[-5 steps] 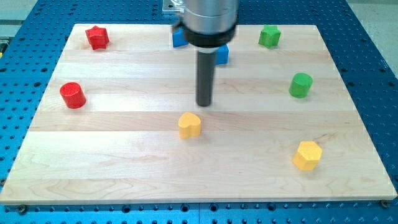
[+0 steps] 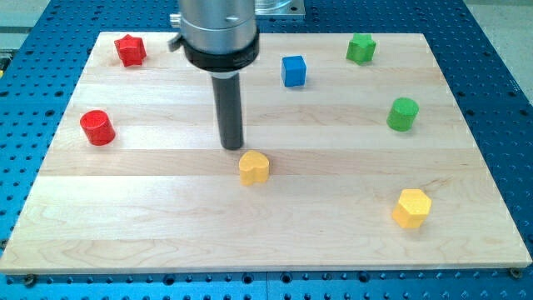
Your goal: Slide the yellow heart to the bottom center
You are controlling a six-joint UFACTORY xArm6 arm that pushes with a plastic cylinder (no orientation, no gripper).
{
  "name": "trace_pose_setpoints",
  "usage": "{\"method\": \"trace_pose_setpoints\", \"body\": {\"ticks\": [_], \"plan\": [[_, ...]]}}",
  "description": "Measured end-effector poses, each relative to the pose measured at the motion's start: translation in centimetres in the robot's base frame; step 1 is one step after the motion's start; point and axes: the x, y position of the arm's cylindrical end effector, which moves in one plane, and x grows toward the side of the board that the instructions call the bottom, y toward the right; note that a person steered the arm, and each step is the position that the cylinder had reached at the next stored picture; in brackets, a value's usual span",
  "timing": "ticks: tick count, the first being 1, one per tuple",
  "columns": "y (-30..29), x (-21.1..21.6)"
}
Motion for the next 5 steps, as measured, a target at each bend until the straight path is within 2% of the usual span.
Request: {"method": "trace_pose_setpoints", "body": {"ticks": [2, 3, 4, 5], "plan": [[1.2, 9.4], [1.0, 7.2], [4.5, 5.1], [5.3, 6.5]]}}
